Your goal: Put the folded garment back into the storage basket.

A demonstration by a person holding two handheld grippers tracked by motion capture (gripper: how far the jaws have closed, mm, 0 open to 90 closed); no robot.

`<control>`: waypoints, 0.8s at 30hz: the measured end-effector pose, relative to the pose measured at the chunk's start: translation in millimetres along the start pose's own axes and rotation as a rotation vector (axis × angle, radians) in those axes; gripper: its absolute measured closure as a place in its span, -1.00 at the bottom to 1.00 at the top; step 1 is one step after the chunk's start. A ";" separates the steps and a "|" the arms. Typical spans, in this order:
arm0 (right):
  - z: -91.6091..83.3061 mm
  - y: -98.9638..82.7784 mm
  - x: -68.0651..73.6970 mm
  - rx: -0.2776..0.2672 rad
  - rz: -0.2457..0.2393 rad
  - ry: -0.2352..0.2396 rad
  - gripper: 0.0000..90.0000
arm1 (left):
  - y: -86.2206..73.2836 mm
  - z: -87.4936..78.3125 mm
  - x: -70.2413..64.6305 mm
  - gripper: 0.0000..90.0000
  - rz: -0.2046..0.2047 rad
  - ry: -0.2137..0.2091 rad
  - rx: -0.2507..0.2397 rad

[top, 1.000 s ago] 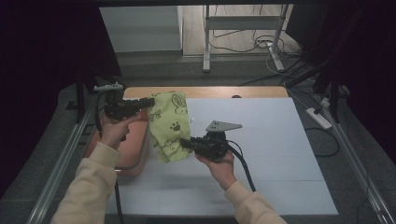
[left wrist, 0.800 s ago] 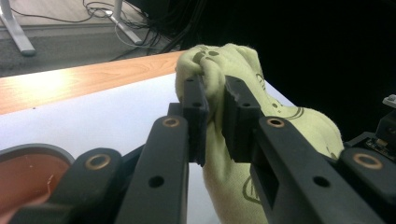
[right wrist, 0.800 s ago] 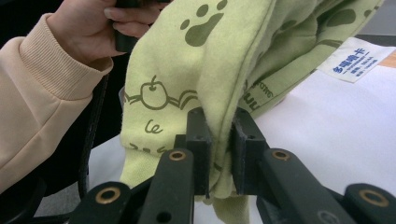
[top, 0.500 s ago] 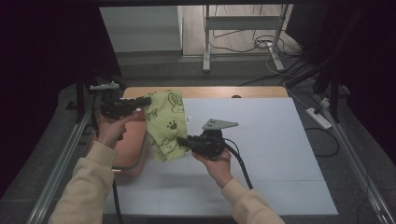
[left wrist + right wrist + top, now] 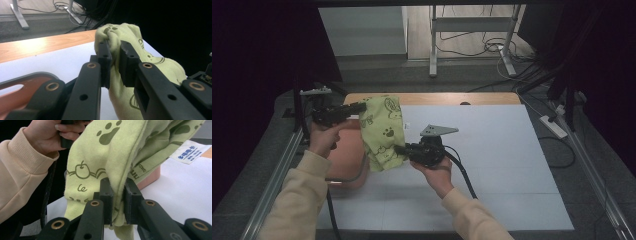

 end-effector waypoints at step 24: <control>39.1 9.1 14.5 0.017 0.007 0.024 0.76 | 0.3 -31.3 22.8 0.76 -0.020 0.050 -0.002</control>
Point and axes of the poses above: each handheld gripper's, and its own axes: z roughly forward along the jaws, y roughly out of its top, x roughly to its left, the point moved 2 cm from there along z, roughly forward along the jaws, and after that the axes turned 9 degrees about -y, right-handed, at the moved point
